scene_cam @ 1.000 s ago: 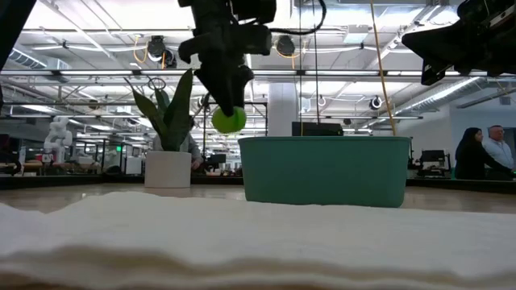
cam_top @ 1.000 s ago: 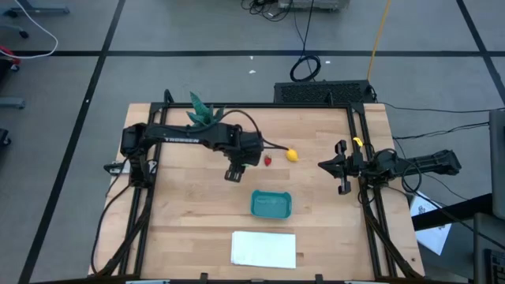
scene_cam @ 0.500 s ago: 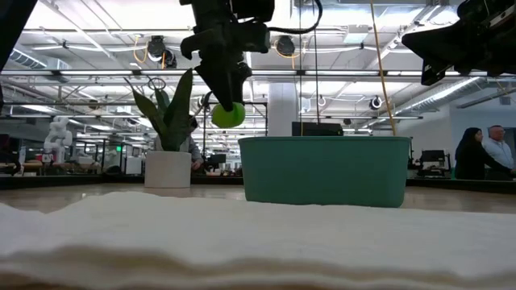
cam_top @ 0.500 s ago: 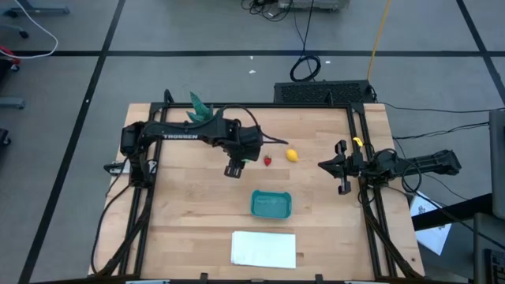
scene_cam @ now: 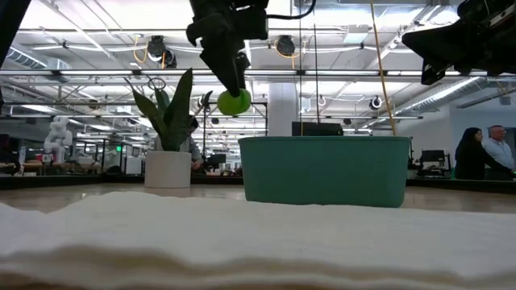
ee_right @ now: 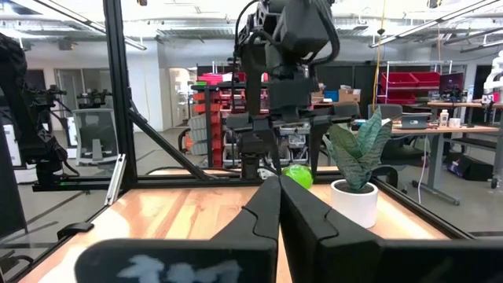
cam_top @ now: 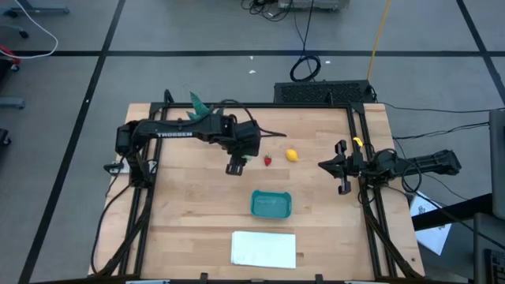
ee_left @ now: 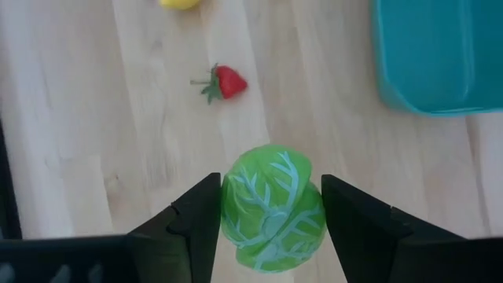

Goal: Pick and placing Produce into tupperware
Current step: Put the cabbage into the bin

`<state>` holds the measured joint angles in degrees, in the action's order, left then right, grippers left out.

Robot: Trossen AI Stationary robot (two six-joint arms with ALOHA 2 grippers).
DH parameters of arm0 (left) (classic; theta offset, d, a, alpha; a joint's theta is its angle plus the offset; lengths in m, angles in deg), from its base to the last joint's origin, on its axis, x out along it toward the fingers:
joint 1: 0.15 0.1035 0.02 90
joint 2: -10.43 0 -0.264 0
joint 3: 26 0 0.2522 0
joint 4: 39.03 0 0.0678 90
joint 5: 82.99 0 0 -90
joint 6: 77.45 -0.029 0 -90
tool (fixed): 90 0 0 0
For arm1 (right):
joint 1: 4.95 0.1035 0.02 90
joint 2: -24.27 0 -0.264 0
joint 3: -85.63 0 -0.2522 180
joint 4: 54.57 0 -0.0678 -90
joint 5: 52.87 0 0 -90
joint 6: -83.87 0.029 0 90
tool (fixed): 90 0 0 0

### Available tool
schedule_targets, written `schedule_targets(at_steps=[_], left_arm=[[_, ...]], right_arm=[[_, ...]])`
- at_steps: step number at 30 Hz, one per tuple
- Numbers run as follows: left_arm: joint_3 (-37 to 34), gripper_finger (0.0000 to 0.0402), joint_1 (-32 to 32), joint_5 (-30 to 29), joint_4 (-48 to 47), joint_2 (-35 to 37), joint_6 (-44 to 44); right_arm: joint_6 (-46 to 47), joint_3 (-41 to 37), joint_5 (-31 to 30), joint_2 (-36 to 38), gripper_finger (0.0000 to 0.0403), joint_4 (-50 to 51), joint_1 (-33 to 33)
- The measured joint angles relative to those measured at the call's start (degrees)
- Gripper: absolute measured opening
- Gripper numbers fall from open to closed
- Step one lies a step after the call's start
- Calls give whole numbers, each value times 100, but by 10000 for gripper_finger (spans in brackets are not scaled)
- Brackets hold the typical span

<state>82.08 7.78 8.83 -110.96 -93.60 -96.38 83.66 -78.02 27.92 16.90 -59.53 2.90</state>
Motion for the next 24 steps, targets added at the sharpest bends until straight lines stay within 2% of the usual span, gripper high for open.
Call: schedule_targets(at_steps=[7, 24], left_arm=[[0, 197, -314, 318, 375, -2, 108], [0, 198, -1231, 325, 1979, -7, 441]], right_arm=[[0, -2, 0, 0, 0, -7, 1], [0, -1, 2, 0, 0, -7, 2]])
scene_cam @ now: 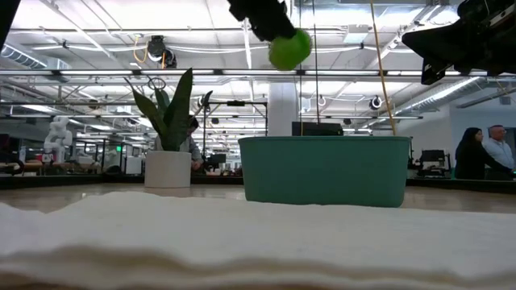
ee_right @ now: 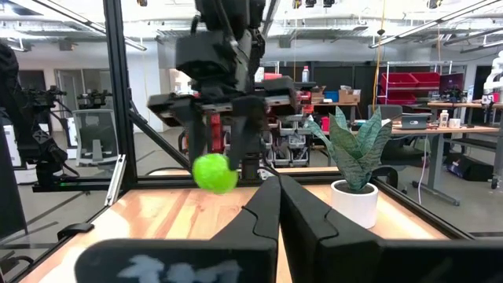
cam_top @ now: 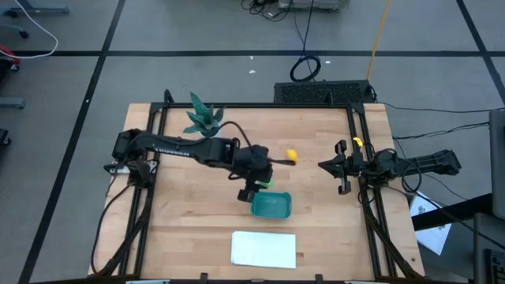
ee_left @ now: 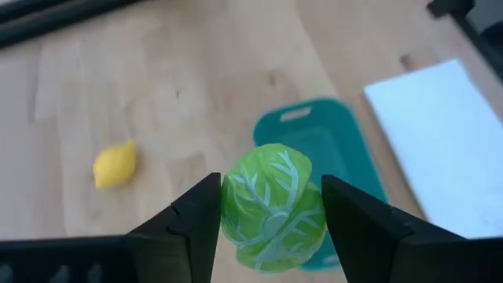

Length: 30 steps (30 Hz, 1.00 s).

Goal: Pick and placing Produce into tupperware
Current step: Put the cabbage into the bin

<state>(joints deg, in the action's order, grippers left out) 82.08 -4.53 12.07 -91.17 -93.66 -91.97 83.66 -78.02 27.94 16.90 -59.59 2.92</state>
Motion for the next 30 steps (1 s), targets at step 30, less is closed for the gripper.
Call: schedule_targets(at_steps=[30], left_arm=[[-1105, 218, -14, 50, 1597, -9, 436]], right_arm=[[0, -1, 2, 0, 0, 0, 0]])
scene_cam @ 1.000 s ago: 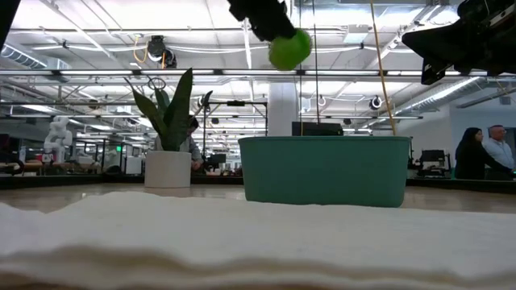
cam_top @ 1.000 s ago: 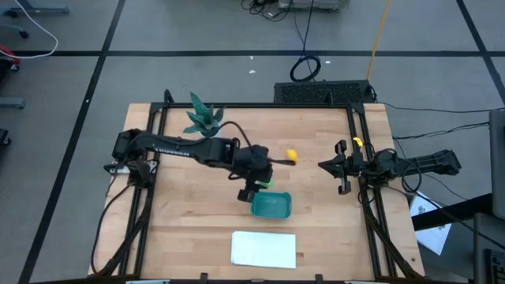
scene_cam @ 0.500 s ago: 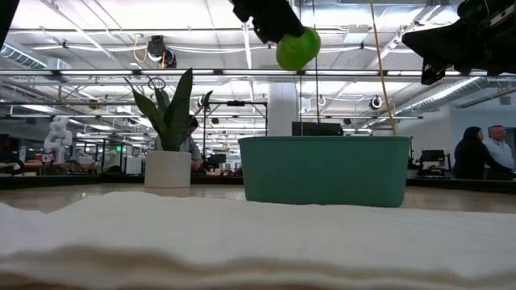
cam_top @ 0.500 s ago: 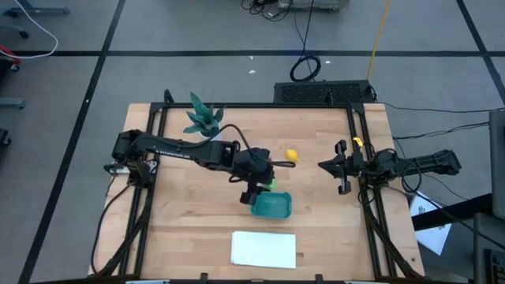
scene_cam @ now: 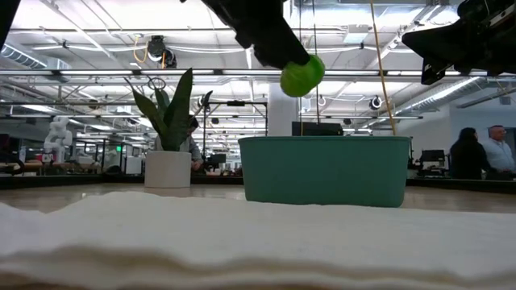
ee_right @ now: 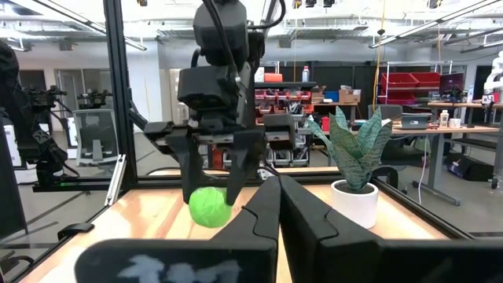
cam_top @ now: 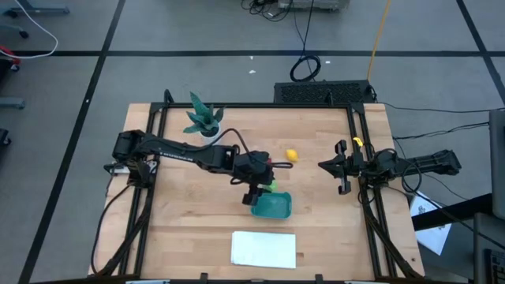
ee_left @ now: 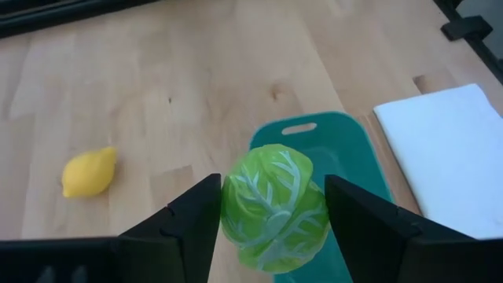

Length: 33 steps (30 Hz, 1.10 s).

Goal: Pick and placing Produce into tupperware
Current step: Put the cabbage into the bin

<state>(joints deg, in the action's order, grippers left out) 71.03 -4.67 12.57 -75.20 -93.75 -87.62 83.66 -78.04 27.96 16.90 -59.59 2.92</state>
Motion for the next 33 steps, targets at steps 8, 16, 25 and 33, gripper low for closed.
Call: schedule_targets(at_steps=[8, 16, 25, 33], left_arm=[[-686, 219, 0, 197, 920, 0, 180], [-1259, 218, 0, 199, 1702, 0, 304], [-1284, 219, 31, 604, 1636, -151, 319], [-1240, 214, 335, 1769, 1613, -157, 634]], right_arm=[[-1, 0, 0, 0, 0, 17, -1], [-2, 0, 0, -1, 0, 17, -2], [-3, 2, -2, -7, 0, 16, -2], [-45, 0, -2, -11, 0, 13, -2]])
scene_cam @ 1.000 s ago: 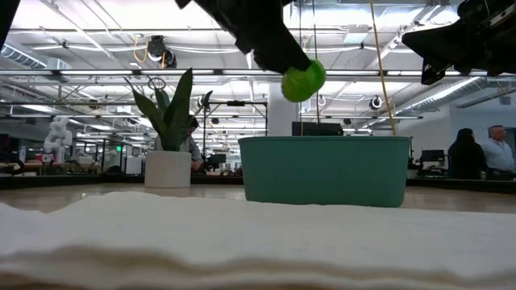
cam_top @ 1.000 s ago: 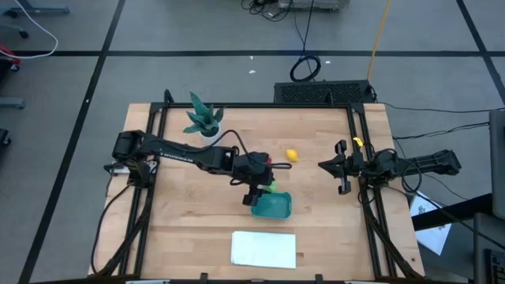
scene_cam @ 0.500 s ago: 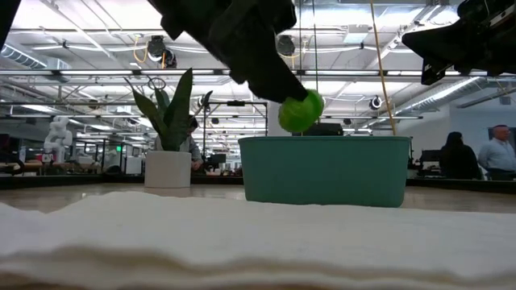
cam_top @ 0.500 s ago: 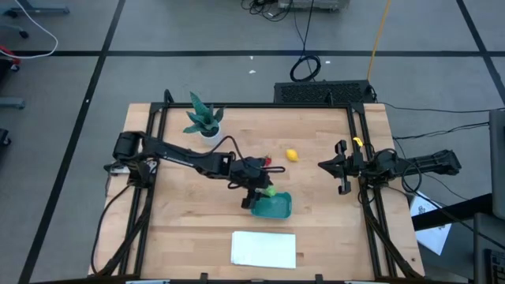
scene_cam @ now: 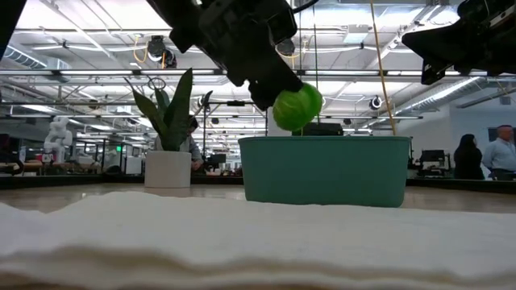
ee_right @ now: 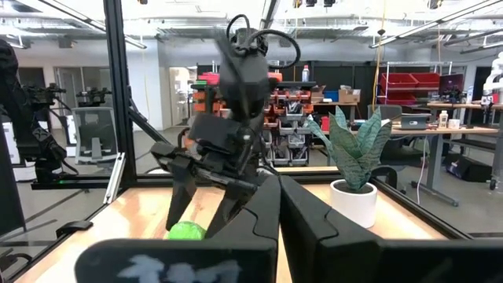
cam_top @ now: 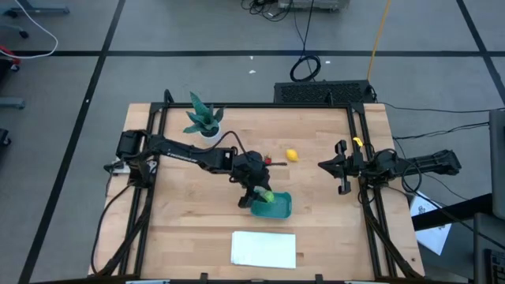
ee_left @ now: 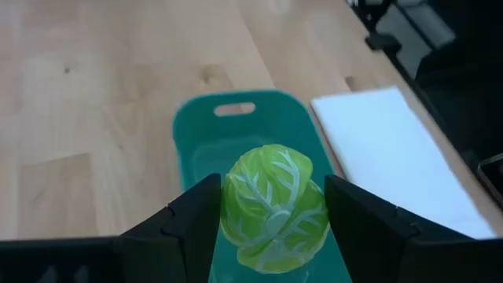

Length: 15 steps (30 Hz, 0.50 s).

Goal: Pick and placing Produce into tupperware
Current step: Put the cabbage into the bin

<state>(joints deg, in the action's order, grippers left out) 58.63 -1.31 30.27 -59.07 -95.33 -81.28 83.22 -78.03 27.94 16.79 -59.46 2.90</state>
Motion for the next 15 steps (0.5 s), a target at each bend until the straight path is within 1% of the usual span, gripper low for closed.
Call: schedule_targets(at_steps=[7, 12, 15], left_arm=[[11, 214, 100, 71, 111, 0, 33], [15, 214, 49, 85, 348, -171, 86], [15, 214, 30, 87, 329, -312, -10]], right_arm=[[-23, 0, 0, 0, 0, -17, 0], [-23, 0, 0, 1, 0, -17, 0], [-23, 0, 0, 2, 0, -17, 0]])
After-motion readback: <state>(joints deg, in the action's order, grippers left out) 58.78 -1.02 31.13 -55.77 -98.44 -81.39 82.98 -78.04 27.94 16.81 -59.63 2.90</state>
